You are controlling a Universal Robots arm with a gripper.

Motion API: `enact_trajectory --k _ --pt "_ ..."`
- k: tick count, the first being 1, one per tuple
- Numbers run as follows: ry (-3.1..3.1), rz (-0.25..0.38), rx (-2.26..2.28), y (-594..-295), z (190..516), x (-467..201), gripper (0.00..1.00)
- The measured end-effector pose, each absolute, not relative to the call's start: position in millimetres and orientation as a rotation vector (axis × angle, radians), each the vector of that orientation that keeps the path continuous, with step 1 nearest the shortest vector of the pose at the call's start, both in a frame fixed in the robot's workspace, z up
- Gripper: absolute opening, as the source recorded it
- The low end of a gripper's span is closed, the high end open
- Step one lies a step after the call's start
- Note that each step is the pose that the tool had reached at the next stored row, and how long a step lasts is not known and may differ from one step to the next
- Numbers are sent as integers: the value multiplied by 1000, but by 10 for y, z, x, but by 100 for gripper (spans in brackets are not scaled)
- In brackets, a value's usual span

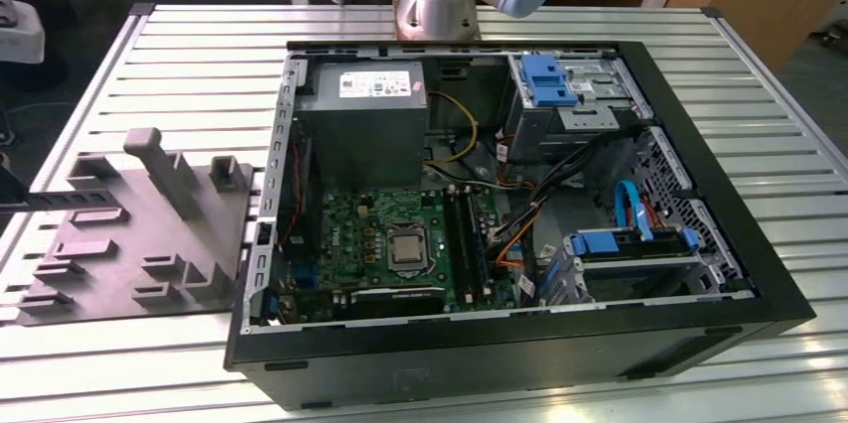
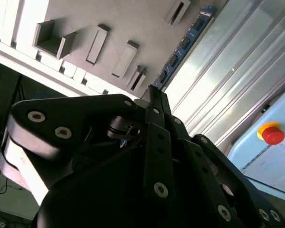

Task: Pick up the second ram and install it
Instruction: 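Pick up the second ram and move it above second insertion slot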

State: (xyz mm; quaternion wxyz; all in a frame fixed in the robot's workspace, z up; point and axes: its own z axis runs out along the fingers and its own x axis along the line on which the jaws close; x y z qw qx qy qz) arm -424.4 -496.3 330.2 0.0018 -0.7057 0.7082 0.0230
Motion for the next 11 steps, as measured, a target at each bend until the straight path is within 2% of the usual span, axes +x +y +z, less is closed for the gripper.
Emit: enact_trajectory --k 11 --pt "2222 72 -2215 -4962 3593 -4244 11"
